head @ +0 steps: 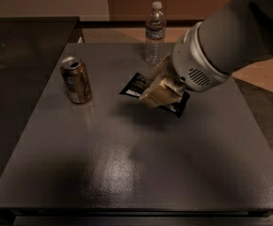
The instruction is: Pick rxbar chocolate
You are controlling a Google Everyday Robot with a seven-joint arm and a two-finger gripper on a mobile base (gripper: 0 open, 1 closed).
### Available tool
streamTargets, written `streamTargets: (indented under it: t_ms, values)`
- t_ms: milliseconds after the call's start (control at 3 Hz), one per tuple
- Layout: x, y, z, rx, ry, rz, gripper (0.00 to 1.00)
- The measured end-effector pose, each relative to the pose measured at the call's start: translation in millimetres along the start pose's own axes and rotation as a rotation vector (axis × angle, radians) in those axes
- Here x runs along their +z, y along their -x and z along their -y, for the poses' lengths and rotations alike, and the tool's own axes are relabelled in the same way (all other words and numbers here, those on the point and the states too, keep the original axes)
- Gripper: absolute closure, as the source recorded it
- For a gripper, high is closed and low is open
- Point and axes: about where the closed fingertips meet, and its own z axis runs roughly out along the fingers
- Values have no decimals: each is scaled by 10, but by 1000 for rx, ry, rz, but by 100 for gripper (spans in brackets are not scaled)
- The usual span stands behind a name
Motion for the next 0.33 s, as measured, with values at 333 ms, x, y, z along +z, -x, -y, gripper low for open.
streamTargets:
  t_ms: [333]
  values:
    - [-25,18,3,-3,-3,1,100]
